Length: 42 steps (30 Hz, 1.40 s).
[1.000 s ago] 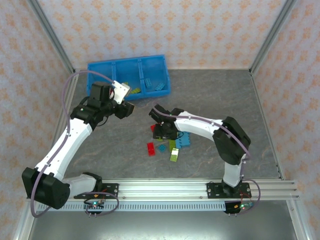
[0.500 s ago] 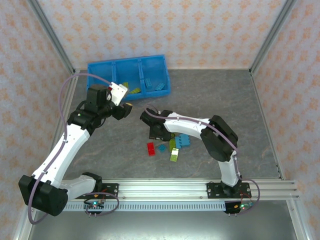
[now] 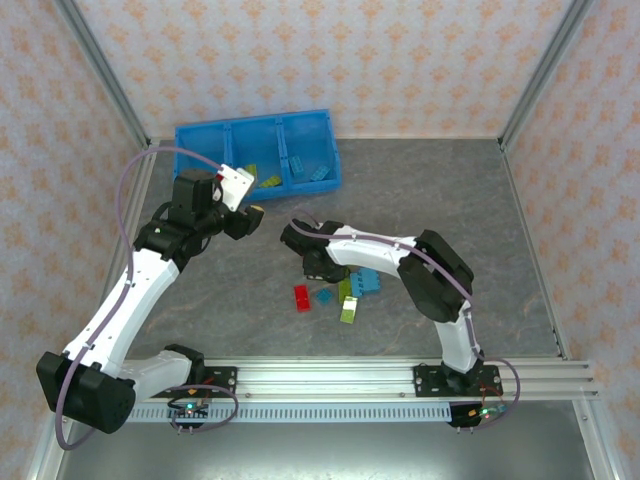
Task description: Sort the legos into containers by color
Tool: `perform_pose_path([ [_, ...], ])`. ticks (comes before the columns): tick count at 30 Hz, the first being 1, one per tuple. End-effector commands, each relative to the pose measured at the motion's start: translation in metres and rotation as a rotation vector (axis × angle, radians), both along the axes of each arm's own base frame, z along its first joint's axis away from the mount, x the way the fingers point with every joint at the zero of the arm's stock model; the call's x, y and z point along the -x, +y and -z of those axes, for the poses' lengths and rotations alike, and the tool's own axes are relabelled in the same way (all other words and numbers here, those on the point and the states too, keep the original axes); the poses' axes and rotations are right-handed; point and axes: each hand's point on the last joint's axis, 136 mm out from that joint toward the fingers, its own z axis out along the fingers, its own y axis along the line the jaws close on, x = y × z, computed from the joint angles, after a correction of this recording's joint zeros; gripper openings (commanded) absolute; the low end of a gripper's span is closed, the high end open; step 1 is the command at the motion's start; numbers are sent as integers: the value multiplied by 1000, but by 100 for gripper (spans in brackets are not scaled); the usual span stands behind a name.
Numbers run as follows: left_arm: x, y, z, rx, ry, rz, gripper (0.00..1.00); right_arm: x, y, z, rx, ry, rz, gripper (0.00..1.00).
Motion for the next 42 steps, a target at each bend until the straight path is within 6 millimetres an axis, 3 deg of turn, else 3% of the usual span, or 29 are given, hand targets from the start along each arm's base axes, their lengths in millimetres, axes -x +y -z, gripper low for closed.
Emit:
perform_pose_path([
  [1, -3, 5, -9, -13, -53, -20, 63, -4, -9, -8, 38, -33, 2, 18],
  [4, -4, 11, -11, -12, -65, -59, 63, -13, -4, -42, -19, -112, -12, 13],
  [8, -6, 20, -19, 8, -86, -132, 63, -33, 30, -117, -234, -278, -82, 13],
  [11, -11, 36, -23, 13, -103, -242, 64, -63, 57, -169, -330, -444, -122, 13],
  [14, -15, 57, -25, 12, -132, -380, 76, -104, 78, -194, -320, -574, -118, 11],
  [19, -11, 75, -33, 24, -196, -484, 99, -169, 119, -191, -354, -621, -119, 10],
  [26, -8, 85, -35, -3, -213, -532, 100, -241, 156, -171, -353, -772, -114, 12],
  [31, -9, 83, -34, 11, -207, -527, 100, -260, 177, -164, -412, -867, -172, 10],
  [35, -10, 78, -33, 34, -197, -512, 100, -271, 177, -152, -403, -899, -142, 15],
  [36, -10, 78, -33, 35, -198, -513, 100, -273, 177, -152, -413, -901, -133, 18],
  [38, -9, 79, -33, 30, -200, -521, 100, -274, 178, -151, -431, -903, -124, 36],
  [42, -9, 82, -32, 15, -201, -533, 100, -266, 182, -175, -483, -885, -148, 47],
])
